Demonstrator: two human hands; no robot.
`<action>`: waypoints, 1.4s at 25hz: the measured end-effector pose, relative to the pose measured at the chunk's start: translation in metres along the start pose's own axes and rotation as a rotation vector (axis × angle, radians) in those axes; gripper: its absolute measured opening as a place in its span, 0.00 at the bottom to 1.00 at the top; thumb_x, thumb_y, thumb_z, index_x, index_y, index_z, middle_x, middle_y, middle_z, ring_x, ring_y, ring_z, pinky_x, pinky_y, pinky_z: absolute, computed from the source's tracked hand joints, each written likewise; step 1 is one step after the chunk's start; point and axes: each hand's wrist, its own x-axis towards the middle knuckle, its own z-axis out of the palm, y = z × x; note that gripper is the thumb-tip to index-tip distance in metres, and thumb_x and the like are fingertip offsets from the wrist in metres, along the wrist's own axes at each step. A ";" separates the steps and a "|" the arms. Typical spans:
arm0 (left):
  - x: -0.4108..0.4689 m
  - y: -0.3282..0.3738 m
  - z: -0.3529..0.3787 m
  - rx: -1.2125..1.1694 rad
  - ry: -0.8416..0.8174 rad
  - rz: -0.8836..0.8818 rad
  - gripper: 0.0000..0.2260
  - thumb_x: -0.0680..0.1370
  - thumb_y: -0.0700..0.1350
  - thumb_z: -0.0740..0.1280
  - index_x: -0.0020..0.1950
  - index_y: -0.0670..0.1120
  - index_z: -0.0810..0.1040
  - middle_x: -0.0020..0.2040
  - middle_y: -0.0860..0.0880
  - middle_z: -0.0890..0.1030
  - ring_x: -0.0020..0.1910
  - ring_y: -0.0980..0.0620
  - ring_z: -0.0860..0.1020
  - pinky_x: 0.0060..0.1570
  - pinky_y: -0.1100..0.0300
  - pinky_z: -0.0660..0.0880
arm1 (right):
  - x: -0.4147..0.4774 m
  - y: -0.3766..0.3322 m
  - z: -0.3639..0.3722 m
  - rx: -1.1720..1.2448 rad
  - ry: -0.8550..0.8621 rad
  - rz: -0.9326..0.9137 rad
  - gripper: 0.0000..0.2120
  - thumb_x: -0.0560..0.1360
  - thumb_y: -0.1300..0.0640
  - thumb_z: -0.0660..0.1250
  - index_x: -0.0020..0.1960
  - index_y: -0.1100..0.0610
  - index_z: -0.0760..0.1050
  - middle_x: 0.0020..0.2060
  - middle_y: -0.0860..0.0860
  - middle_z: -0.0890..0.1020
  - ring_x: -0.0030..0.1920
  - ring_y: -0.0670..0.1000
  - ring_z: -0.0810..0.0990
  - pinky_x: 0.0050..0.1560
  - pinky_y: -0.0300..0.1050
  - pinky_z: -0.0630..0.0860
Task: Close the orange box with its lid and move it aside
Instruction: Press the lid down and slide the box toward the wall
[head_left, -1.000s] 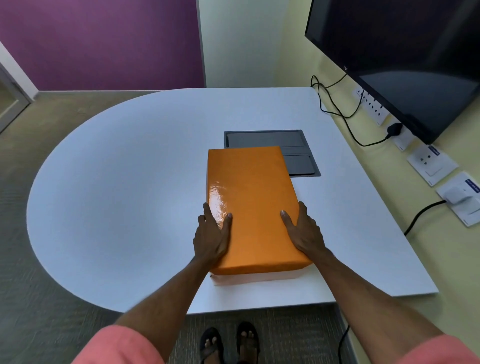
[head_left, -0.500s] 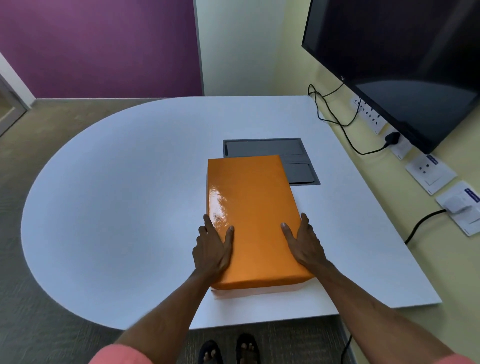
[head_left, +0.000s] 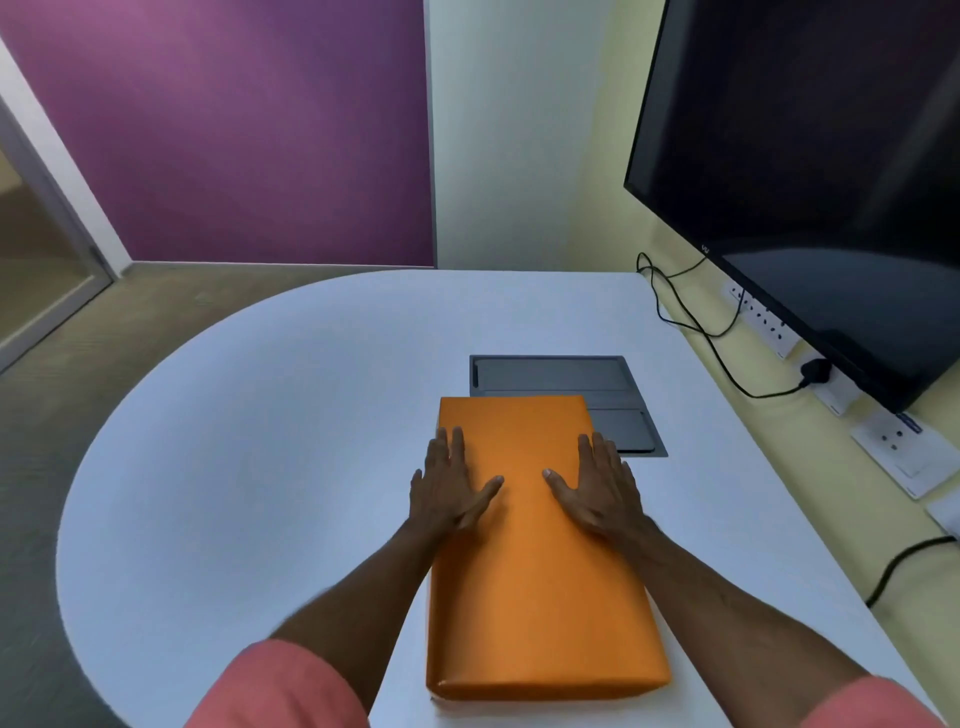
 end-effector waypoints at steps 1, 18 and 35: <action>0.007 0.001 -0.004 0.033 -0.040 0.019 0.43 0.75 0.68 0.56 0.79 0.48 0.39 0.80 0.46 0.41 0.79 0.45 0.44 0.74 0.39 0.53 | 0.009 -0.002 -0.002 -0.007 -0.017 0.004 0.41 0.75 0.33 0.53 0.78 0.56 0.44 0.79 0.55 0.46 0.79 0.57 0.45 0.77 0.59 0.49; 0.033 0.003 0.000 0.243 -0.133 0.034 0.38 0.76 0.66 0.53 0.79 0.45 0.47 0.80 0.45 0.48 0.79 0.44 0.48 0.73 0.38 0.55 | 0.038 -0.002 0.006 -0.077 -0.154 -0.017 0.41 0.77 0.35 0.52 0.78 0.58 0.42 0.79 0.54 0.43 0.79 0.55 0.42 0.74 0.58 0.58; -0.032 -0.030 0.035 -0.297 -0.056 -0.055 0.36 0.77 0.64 0.58 0.79 0.55 0.44 0.80 0.46 0.38 0.78 0.39 0.54 0.74 0.42 0.55 | -0.033 0.032 0.011 0.559 -0.149 0.137 0.47 0.70 0.39 0.70 0.78 0.46 0.45 0.76 0.54 0.60 0.73 0.58 0.64 0.72 0.58 0.64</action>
